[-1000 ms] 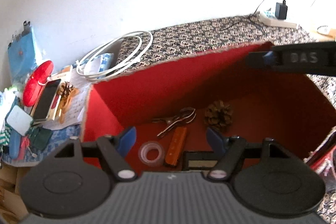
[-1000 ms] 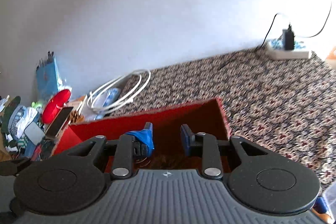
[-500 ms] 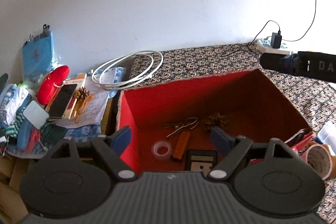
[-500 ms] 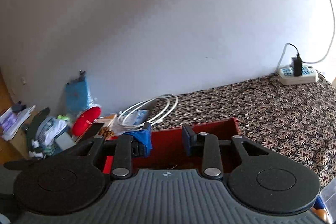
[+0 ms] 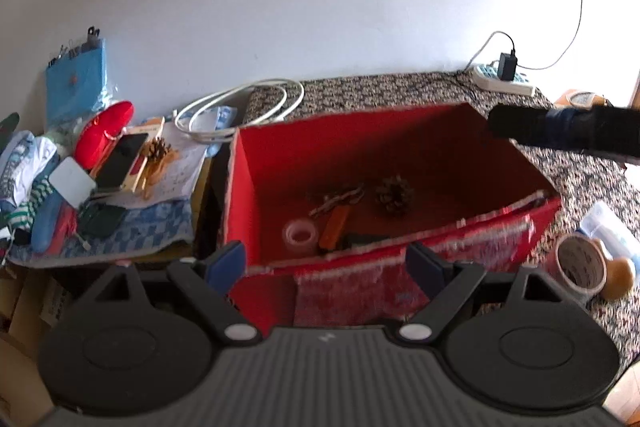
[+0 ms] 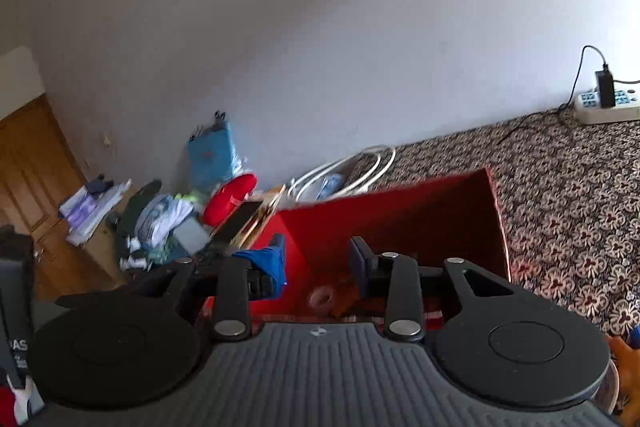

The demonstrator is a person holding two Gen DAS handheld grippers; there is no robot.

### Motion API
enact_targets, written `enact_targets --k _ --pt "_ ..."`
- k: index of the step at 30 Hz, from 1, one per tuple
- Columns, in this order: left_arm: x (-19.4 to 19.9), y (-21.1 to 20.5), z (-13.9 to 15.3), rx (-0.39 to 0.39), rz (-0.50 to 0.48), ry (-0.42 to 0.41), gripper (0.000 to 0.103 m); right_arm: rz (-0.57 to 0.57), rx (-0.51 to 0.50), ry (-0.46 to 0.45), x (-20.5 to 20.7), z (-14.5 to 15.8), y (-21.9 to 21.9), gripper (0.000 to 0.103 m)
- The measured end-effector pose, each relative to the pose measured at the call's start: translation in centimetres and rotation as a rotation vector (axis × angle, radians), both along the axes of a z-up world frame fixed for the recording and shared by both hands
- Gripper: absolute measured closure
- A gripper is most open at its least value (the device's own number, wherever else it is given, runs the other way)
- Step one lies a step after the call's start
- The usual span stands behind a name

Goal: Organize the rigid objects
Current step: 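Raise the right gripper out of the red box and move it aside, then close the right gripper on the white tape roll beside the box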

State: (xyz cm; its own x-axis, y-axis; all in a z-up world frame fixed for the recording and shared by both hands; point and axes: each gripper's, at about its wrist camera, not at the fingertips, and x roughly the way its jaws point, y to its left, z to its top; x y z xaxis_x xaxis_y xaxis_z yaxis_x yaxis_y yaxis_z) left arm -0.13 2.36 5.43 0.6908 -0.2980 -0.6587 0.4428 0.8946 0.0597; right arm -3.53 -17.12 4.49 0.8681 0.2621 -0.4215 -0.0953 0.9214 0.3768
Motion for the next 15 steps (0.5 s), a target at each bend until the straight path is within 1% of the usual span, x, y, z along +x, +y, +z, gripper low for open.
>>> enact_targets --k 4,6,12,15 --pt "-0.9 0.5 -1.4 -0.01 -0.034 0.049 0.016 0.082 0.019 0.085 -0.2 -1.8 0.8 0.085" --pt "-1.2 0.5 -2.4 -0.02 -0.063 0.082 0.015 0.099 0.016 0.148 -0.2 -3.2 1.3 0.085" --pt "-1.5 0.0 -5.6 0.012 -0.105 0.149 0.015 0.113 0.007 0.325 0.2 -7.2 2.9 0.086" --pt "-1.5 -0.1 -7.0 0.02 -0.123 0.185 0.015 0.099 0.059 0.394 0.4 -8.7 2.9 0.086"
